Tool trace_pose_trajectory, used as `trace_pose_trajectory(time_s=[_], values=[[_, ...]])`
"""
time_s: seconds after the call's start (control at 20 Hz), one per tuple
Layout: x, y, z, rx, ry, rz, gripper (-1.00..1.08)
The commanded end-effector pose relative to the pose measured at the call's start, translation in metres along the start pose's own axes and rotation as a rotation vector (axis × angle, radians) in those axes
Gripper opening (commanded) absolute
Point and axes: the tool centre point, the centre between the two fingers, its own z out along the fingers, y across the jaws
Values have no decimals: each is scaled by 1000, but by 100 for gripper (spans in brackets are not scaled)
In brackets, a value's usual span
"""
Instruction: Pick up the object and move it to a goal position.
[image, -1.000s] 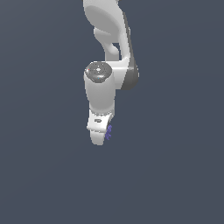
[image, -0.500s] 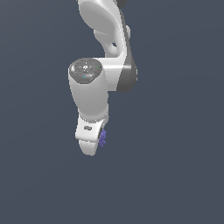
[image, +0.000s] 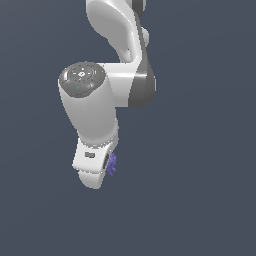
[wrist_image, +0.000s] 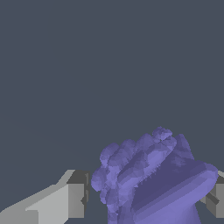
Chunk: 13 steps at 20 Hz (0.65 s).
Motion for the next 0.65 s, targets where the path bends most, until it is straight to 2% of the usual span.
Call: trace_pose_trajectory(time_s=[0.0, 0.6], values=[[-1, 6, -4, 0, 0, 0, -100], [-3, 17, -10, 0, 0, 0, -100]])
